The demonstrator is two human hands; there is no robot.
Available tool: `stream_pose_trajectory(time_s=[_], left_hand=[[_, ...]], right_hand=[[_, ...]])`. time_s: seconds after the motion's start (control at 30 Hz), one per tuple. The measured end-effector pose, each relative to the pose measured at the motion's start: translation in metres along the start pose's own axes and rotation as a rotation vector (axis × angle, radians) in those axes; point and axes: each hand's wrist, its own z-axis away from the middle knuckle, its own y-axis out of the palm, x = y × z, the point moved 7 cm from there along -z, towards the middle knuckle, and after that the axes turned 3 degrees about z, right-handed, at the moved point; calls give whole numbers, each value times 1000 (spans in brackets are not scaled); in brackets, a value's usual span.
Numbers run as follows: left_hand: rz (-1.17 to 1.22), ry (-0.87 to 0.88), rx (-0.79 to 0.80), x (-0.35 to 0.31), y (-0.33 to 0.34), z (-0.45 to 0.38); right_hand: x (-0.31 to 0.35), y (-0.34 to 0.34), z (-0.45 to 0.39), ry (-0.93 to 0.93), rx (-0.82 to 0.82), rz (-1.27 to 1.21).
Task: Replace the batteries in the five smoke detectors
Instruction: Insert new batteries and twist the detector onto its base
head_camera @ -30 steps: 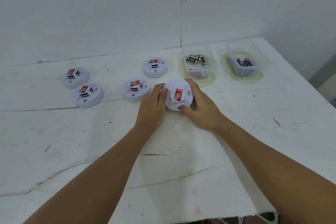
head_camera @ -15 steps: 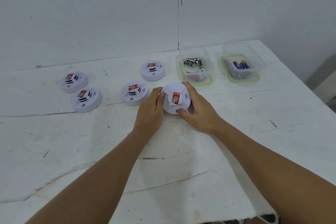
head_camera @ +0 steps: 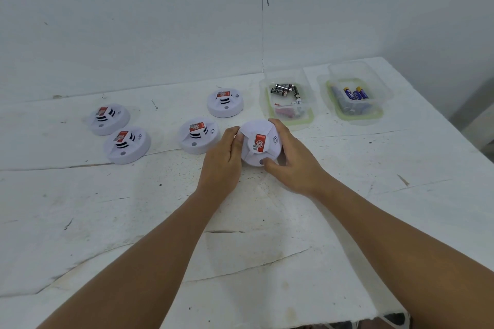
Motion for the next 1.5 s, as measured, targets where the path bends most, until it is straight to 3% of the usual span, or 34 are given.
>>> stream_pose_trajectory(time_s=[1.5], left_hand=[[9, -16, 2, -1, -1, 1]], right_hand=[[7, -5, 3, -33, -28, -21]])
